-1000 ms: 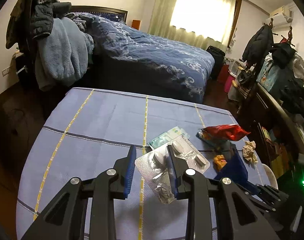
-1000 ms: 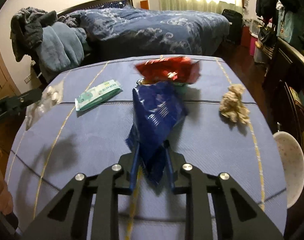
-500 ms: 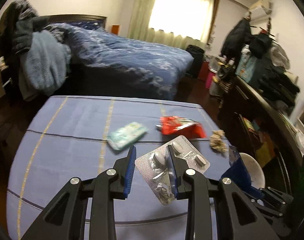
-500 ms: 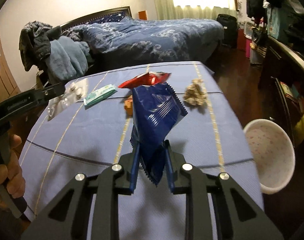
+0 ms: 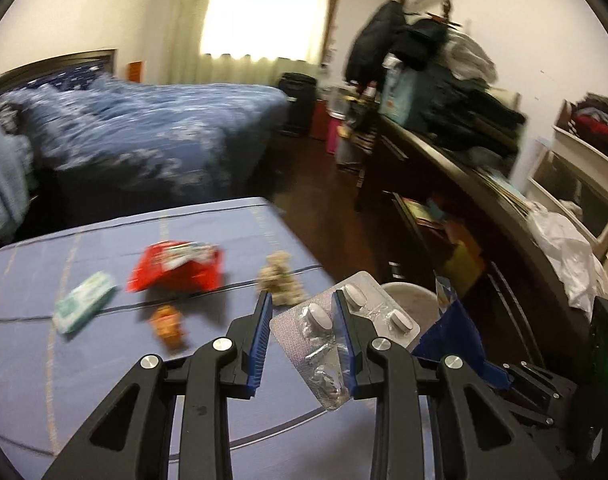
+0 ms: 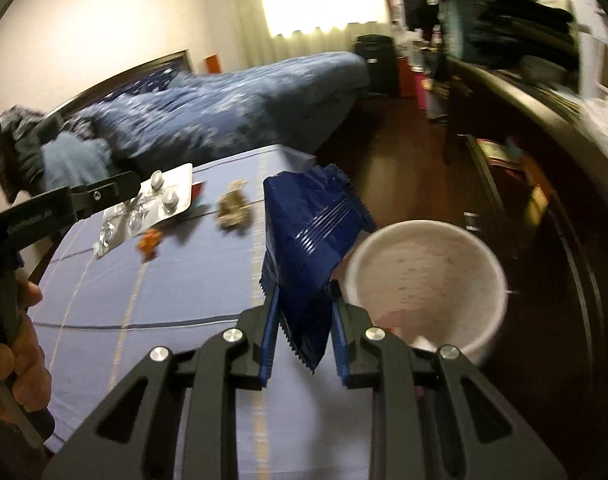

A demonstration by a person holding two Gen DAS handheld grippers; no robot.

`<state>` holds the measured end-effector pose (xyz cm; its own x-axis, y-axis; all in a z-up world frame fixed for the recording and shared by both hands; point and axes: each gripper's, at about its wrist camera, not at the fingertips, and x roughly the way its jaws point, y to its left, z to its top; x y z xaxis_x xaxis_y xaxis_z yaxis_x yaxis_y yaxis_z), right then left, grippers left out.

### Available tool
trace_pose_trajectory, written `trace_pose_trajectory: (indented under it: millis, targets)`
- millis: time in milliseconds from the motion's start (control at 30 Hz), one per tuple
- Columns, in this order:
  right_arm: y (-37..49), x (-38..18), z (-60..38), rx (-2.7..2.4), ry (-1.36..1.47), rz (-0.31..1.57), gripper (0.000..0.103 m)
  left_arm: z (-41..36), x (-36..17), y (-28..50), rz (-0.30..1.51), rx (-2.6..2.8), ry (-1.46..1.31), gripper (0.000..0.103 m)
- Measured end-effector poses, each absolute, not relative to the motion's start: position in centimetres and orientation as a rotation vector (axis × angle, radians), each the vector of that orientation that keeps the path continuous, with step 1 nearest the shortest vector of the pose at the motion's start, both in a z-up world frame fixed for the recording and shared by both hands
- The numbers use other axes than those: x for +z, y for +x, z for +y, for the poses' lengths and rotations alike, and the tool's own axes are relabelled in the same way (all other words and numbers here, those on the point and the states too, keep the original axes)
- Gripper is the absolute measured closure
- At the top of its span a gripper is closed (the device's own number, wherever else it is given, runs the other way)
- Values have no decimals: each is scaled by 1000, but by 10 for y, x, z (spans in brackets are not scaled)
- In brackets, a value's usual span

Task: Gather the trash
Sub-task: 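Grasp the blue snack bag with the right tool while the left tool carries the blister pack toward the wastebasket, then carry both items over the white wastebasket and open both tools to drop them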

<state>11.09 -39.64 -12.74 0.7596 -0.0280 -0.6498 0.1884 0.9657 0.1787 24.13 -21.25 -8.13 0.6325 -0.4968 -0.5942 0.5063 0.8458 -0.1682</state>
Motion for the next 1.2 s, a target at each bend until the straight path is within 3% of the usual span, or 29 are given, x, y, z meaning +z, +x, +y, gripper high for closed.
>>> trace_pose_trajectory:
  millis: [467, 800, 1100, 1200]
  targets:
    - [102, -166, -517, -317, 387, 716, 78, -344, -112, 260, 756, -715, 124, 73]
    - [134, -218, -548, -324, 437, 810, 78, -402, -155, 278, 849, -724, 211, 72]
    - [148, -230, -549, -336, 407, 827, 65, -414, -170, 288, 901, -725, 190, 72]
    - [148, -230, -550, -337, 413, 823, 60, -411, -166, 290, 896, -713, 171, 58]
